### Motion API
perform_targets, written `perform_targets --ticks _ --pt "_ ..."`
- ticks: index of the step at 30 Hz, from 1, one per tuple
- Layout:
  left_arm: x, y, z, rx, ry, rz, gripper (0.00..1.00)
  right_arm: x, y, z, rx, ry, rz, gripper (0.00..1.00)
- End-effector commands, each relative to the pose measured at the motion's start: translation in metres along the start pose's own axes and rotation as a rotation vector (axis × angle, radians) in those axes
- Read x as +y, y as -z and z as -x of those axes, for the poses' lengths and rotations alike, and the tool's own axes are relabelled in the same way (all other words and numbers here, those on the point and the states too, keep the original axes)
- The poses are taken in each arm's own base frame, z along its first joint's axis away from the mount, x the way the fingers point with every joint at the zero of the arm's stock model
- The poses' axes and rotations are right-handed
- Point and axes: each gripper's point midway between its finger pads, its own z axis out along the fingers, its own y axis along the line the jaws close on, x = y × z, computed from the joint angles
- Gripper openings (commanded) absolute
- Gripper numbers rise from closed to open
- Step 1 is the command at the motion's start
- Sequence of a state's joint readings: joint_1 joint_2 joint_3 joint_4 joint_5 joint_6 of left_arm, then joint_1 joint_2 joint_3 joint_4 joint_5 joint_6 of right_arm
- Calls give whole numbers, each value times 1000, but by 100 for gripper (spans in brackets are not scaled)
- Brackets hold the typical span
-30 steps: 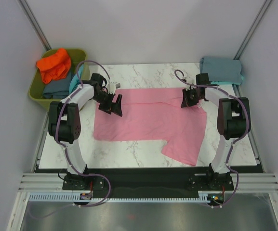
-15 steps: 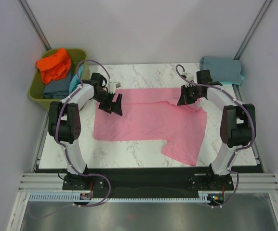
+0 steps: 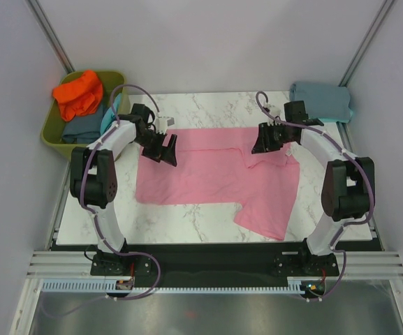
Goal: Fold and stack the t-shirts
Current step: Fold the tshirt
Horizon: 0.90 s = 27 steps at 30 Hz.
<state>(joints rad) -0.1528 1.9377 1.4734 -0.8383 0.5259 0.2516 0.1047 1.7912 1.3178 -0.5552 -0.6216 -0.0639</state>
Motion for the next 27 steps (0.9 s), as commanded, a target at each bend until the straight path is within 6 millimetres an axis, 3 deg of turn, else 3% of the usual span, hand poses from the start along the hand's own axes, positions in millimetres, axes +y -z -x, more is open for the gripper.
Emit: perform_targets --ticks 1,4,8,14,21,27 --pt "-3 26 25 -82 -85 51 99 21 31 41 -123 76 -14 38" --pt "-11 25 24 -86 -62 11 99 -4 30 29 -80 158 -120 37" --pt "-15 24 18 -79 -44 -6 99 -45 35 -2 15 244 -240 33" --pt "-13 9 -10 -8 -13 -20 95 -88 53 -23 -8 20 -210 30" --pt "-13 -11 -44 84 34 -45 95 -101 43 -31 1 -71 -139 29" --pt "-13 -22 -53 125 46 -58 95 -110 34 -37 23 -97 -120 29"
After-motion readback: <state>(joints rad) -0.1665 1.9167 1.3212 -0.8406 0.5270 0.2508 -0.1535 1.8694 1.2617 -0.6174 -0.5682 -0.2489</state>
